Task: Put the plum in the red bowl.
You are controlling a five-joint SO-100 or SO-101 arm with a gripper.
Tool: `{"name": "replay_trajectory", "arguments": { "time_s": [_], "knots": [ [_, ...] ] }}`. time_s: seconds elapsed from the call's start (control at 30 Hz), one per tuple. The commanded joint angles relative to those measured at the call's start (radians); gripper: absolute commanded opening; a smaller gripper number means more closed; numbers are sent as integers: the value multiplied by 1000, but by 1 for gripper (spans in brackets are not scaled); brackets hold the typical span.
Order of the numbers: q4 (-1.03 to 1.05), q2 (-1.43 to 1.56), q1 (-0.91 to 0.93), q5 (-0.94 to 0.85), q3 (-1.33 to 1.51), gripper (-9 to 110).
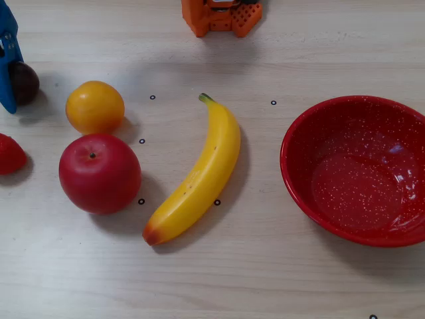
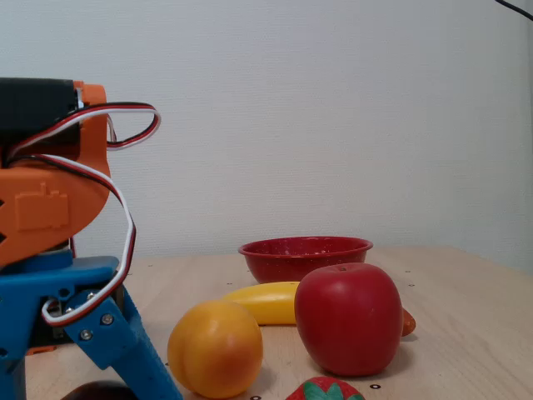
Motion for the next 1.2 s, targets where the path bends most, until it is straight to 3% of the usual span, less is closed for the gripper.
{"name": "replay_trajectory", "arguments": {
  "time_s": [0.0, 0.03, 0.17, 0.77, 0.97, 1.17],
  "knots": [
    [-15, 81, 26, 15, -63, 18],
    [-17, 83, 26, 20, -63, 11],
    [-9, 89, 23, 55, -66, 0],
    [327, 354, 28, -31, -233, 0],
    [327, 583, 245, -262, -167, 0],
    [327, 818, 696, -563, -66, 0]
  ]
}}
